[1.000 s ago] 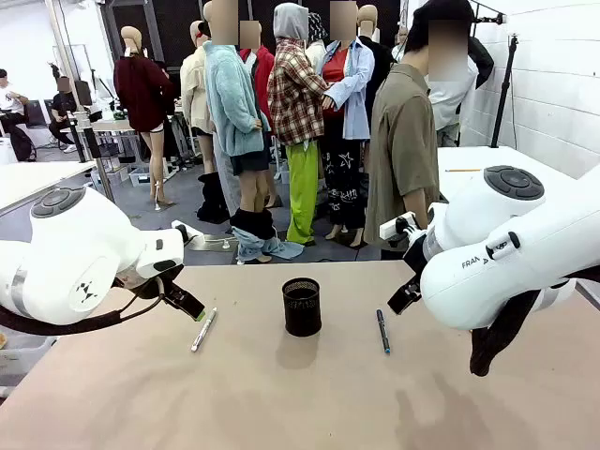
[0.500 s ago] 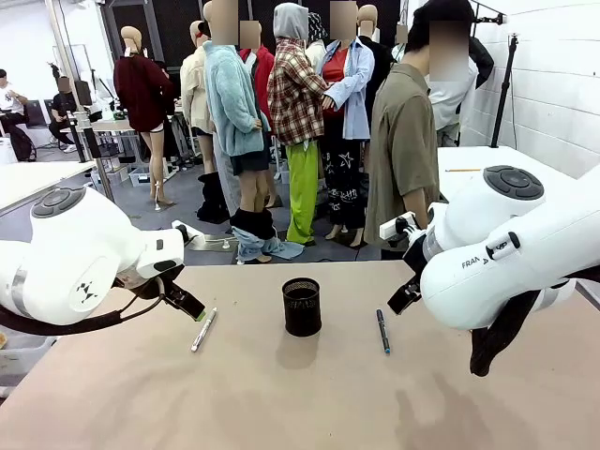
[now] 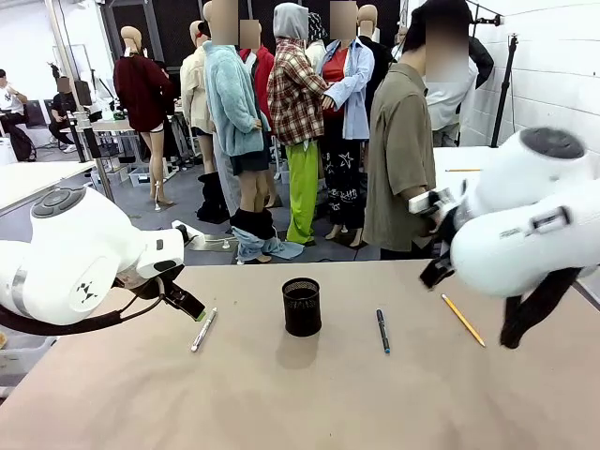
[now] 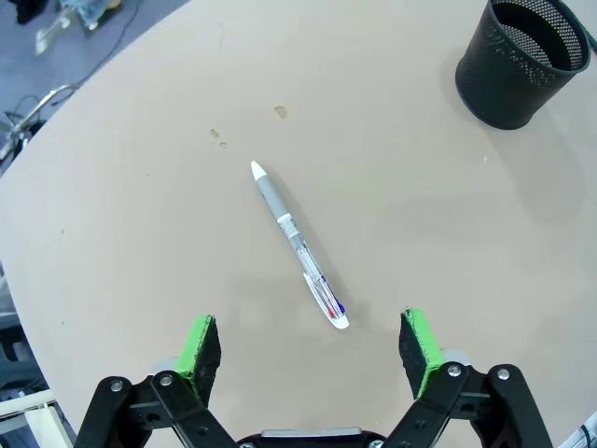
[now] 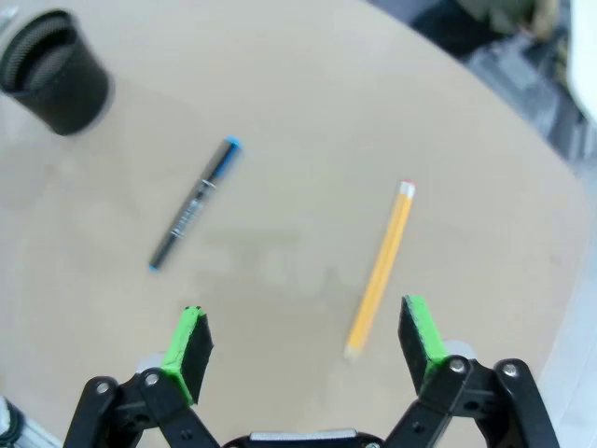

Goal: Place the pens into the pen holder.
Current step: Pick up a writing instrument from the table and place it into the Pen holder.

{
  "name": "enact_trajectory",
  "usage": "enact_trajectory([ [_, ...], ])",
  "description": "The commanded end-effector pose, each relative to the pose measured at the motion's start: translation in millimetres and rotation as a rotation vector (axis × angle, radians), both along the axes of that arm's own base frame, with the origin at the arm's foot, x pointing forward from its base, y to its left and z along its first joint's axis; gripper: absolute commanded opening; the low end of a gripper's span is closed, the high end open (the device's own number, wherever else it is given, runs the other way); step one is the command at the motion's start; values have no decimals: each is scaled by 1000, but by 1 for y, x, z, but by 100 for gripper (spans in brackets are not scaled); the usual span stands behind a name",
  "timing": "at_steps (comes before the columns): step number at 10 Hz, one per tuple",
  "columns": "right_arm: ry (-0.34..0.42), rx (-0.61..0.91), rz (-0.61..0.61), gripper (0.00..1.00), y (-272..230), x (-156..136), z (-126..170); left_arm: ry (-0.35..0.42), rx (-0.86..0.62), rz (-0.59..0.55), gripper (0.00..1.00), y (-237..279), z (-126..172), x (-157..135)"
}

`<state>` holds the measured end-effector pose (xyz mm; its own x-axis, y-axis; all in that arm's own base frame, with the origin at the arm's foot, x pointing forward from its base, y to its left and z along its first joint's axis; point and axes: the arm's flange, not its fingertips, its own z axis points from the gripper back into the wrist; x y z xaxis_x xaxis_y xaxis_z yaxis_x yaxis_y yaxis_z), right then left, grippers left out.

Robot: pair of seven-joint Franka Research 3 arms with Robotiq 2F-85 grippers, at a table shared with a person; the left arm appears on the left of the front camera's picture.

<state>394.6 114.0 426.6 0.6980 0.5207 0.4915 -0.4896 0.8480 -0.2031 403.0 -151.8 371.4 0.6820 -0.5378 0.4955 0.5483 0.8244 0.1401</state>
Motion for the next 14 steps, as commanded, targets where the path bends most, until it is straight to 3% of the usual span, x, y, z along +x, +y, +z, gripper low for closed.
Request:
enact_trajectory([
  [1, 66, -35, -104, 100, -30, -23, -3, 0, -1, 2, 100, 1, 0, 0],
  [4, 286, -93, -147, 100, -52, 15, -22, 0, -1, 2, 100, 1, 0, 0],
  [6, 356, -129, -186, 100, -59, 33, -38, 0, -1, 2, 100, 1, 0, 0],
  [8, 365, -127, -144, 100, -52, 50, -61, 0, -1, 2, 100, 1, 0, 0],
  [9, 329, -84, -188, 100, -49, 50, -66, 0, -1, 2, 100, 1, 0, 0],
  [10, 305, -38, -134, 100, -48, 41, -67, 0, -1, 2, 100, 1, 0, 0],
  [11, 370, -99, -154, 100, -55, 45, -61, 0, -1, 2, 100, 1, 0, 0],
  [14, 370, -99, -154, 100, -55, 45, -61, 0, -1, 2, 100, 1, 0, 0],
])
